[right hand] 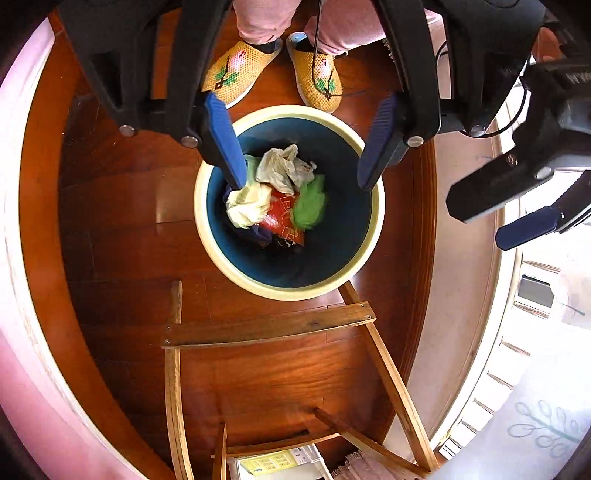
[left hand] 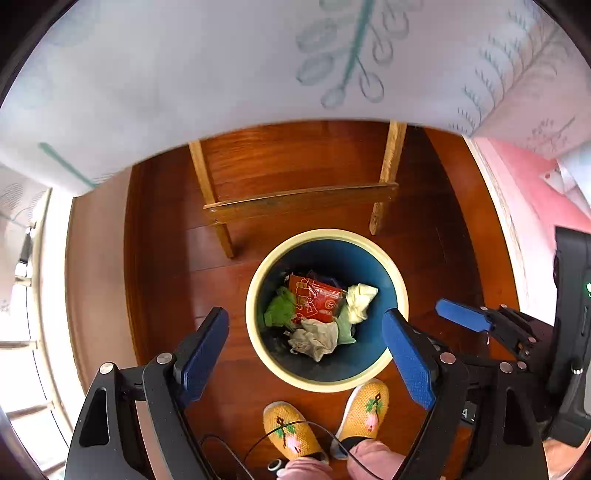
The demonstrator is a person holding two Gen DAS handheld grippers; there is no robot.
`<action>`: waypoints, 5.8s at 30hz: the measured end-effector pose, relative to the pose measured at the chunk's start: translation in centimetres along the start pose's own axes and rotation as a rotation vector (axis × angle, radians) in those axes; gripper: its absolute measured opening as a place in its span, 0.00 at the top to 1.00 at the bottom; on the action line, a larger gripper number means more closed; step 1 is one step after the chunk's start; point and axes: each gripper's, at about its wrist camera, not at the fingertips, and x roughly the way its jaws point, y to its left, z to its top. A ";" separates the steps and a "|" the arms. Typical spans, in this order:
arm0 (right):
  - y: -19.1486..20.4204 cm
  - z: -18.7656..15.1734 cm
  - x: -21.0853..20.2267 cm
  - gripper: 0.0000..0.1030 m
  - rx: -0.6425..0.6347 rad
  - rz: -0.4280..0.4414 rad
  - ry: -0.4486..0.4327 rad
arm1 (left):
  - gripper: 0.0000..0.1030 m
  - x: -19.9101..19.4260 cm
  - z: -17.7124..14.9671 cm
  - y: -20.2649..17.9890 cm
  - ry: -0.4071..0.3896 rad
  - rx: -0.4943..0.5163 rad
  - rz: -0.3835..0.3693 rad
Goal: Collect trash
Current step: 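Open both tools to drop the green paper and yellow wrapper into the bin, then raise both tools back toward the table, then grasp the black box with left tool while right tool grasps clear plastic bottle, then carry the black box and plastic bottle down over the bin with both tools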
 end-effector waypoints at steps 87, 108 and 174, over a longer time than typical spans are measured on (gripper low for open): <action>13.2 66.5 -24.9 0.36 -0.786 -0.072 -0.446 | 0.17 -20.4 62.2 7.8 -0.217 -0.462 0.240; 15.8 70.3 -15.1 0.35 -0.977 -0.140 -0.504 | 0.67 -12.8 65.2 12.0 -0.191 -0.548 0.248; 14.3 12.1 -38.1 0.71 -0.199 -0.031 -0.278 | 0.71 -39.8 7.5 1.8 -0.294 0.100 -0.017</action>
